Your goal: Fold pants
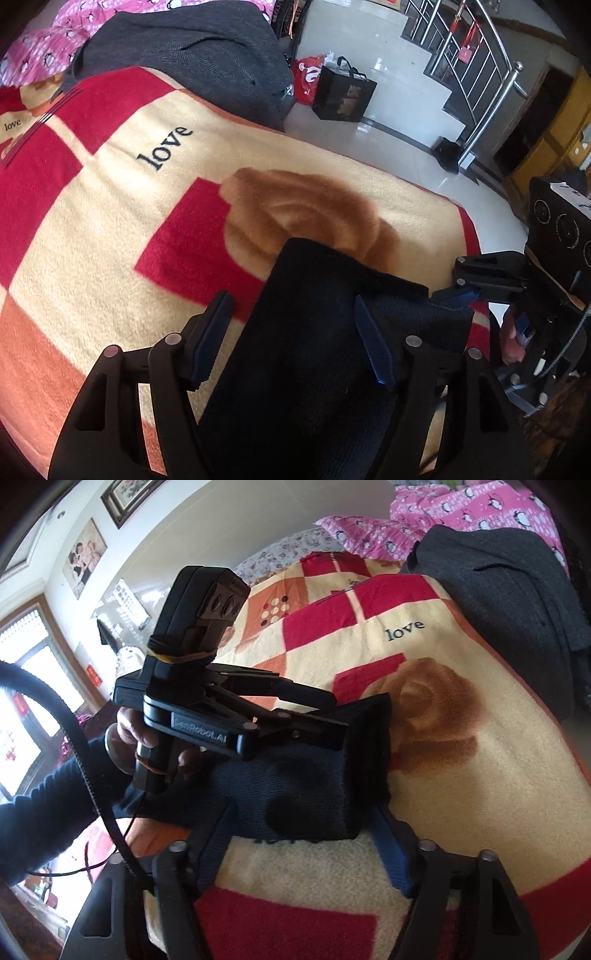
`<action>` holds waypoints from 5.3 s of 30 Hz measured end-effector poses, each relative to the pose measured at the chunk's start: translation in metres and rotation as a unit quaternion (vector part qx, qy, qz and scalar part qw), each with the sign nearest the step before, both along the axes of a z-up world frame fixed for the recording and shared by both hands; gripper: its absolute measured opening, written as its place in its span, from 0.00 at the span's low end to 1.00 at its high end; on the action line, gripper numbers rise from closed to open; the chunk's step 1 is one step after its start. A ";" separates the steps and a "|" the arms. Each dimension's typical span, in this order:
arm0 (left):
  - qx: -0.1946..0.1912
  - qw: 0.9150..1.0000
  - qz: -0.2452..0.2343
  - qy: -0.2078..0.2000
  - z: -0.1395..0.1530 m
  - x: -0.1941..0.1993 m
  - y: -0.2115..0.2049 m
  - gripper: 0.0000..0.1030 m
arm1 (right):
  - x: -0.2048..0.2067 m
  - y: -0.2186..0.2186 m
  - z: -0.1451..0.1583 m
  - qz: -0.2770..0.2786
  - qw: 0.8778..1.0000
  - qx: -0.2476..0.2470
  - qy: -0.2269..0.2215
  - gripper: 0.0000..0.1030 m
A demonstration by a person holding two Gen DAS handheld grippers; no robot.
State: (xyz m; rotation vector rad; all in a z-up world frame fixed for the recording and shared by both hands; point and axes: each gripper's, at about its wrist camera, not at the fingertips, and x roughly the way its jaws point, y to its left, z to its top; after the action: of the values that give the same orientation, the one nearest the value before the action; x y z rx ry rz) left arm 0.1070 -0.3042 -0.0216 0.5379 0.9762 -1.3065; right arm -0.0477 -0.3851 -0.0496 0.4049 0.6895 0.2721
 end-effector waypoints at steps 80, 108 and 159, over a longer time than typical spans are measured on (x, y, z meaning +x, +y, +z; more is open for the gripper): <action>-0.069 0.857 0.511 0.002 0.012 -0.070 0.336 0.13 | 0.067 0.165 0.038 0.074 0.990 -0.115 0.027 0.52; -0.058 0.779 0.621 -0.055 0.028 -0.114 0.423 0.48 | 0.077 0.271 0.043 0.196 0.978 -0.075 0.022 0.63; -0.121 0.670 0.731 0.050 -0.002 -0.148 0.530 0.48 | 0.113 0.399 0.044 0.322 0.941 -0.105 0.014 0.73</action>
State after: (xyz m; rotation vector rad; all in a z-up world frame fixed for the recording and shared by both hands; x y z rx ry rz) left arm -0.0410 0.2257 -0.0240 -0.5519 0.8900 0.0584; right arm 0.0649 0.0135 -0.0058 -0.0361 0.8578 0.8060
